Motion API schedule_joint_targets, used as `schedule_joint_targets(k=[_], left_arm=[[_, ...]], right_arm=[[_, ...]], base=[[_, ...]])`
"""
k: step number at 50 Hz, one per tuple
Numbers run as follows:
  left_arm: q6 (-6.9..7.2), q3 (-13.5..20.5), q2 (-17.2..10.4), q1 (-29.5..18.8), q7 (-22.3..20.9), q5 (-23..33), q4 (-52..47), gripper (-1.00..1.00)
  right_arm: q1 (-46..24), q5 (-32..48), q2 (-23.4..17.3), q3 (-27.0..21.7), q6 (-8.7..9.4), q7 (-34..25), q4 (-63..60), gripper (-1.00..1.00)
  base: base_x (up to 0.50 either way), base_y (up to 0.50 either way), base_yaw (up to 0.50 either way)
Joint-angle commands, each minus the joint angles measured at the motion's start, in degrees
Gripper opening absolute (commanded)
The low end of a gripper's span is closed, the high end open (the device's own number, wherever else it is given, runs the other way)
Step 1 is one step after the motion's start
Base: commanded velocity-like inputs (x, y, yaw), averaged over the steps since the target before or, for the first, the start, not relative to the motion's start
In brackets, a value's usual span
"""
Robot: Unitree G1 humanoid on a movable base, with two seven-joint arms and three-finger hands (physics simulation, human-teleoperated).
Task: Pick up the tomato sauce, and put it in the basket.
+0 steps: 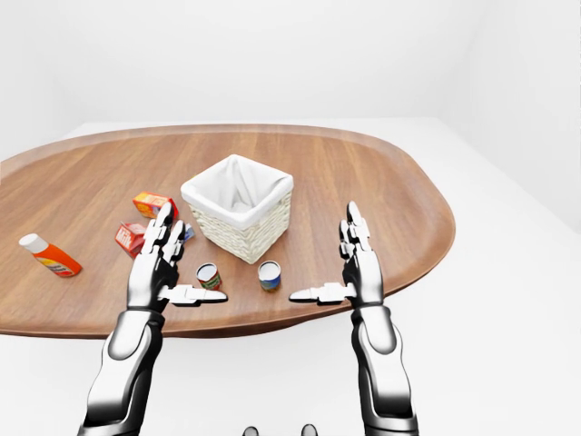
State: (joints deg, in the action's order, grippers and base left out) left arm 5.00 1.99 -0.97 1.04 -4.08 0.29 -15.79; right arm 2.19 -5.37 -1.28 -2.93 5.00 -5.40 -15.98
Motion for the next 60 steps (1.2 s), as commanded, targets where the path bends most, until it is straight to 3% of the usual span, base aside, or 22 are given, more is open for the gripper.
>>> schedule_joint_targets(k=[1, 7, 28, 60], left_arm=[[0.00, 0.10, -0.27, 0.09, 0.03, 0.10, -0.26, 1.00], [0.00, 0.11, -0.28, -0.17, 0.04, 0.12, 0.46, 1.00], [0.00, 0.14, -0.31, -0.14, -0.03, 0.14, 0.20, 1.00], [0.00, -0.13, -0.29, 0.28, -0.33, 0.46, -0.21, 1.00]], right_arm=[[-0.93, 1.17, 0.28, 0.02, 0.00, 1.62, 0.84, 1.00], [0.19, -0.59, 0.33, 0.30, 0.00, 0.06, -0.74, 1.00], [0.30, -0.15, 0.36, 0.24, 0.00, 0.03, -0.18, 1.00], [0.22, -2.10, 0.38, -0.04, 0.00, 0.20, -0.86, 1.00]], base=[[0.00, 0.00, 0.00], [0.00, 0.00, 0.00], [0.50, 0.00, 0.00], [0.00, 0.06, 0.00]])
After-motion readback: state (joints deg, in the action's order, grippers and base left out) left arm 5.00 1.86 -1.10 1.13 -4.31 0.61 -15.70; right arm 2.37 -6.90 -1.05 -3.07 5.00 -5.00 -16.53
